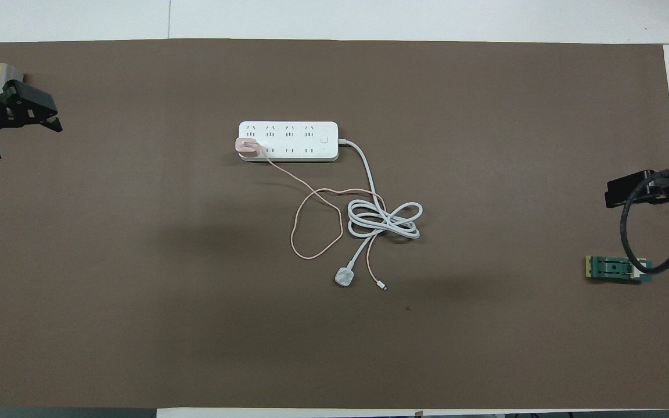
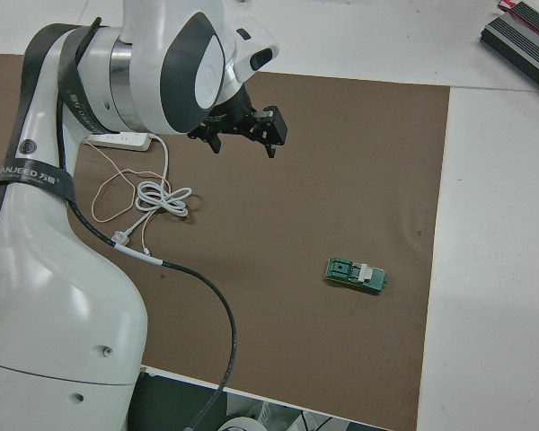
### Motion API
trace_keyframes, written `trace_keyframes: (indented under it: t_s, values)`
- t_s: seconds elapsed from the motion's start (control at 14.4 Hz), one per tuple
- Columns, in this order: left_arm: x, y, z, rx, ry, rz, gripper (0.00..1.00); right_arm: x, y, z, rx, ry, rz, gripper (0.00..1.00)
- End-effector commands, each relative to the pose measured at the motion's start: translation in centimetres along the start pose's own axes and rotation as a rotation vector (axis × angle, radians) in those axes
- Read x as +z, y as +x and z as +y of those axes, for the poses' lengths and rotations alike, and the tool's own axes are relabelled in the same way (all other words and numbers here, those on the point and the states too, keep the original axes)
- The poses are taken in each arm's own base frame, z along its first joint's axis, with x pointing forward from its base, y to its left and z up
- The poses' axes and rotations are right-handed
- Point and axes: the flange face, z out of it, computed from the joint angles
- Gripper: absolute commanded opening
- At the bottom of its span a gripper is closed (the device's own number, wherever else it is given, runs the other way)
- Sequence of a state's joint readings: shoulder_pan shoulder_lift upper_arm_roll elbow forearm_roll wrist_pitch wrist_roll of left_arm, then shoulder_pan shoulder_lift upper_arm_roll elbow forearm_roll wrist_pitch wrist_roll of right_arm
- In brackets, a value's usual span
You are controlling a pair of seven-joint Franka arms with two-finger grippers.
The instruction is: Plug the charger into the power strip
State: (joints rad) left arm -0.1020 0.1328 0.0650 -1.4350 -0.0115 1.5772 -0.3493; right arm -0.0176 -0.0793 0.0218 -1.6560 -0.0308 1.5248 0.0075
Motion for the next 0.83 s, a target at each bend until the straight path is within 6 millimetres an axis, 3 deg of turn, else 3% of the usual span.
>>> trace_keyframes:
  t_s: [0.0,0.28,0.76]
  values:
    - [-1.2,-3.5,-1.7,0.099,0.025,-0.044,1.0,-0.3,-0.6,0.4,-0.025,-0.009,-0.008,1.0]
    - [-0.6,-6.8,-4.7,0.158,0.024,-0.075,1.0,-0.3,-0.7,0.4,-0.025,-0.009,-0.01,1.0]
    - [-1.2,-6.3,-3.2,0.181,0.002,-0.005,1.0,-0.3,-0.7,0.4,-0.025,-0.009,-0.01,1.0]
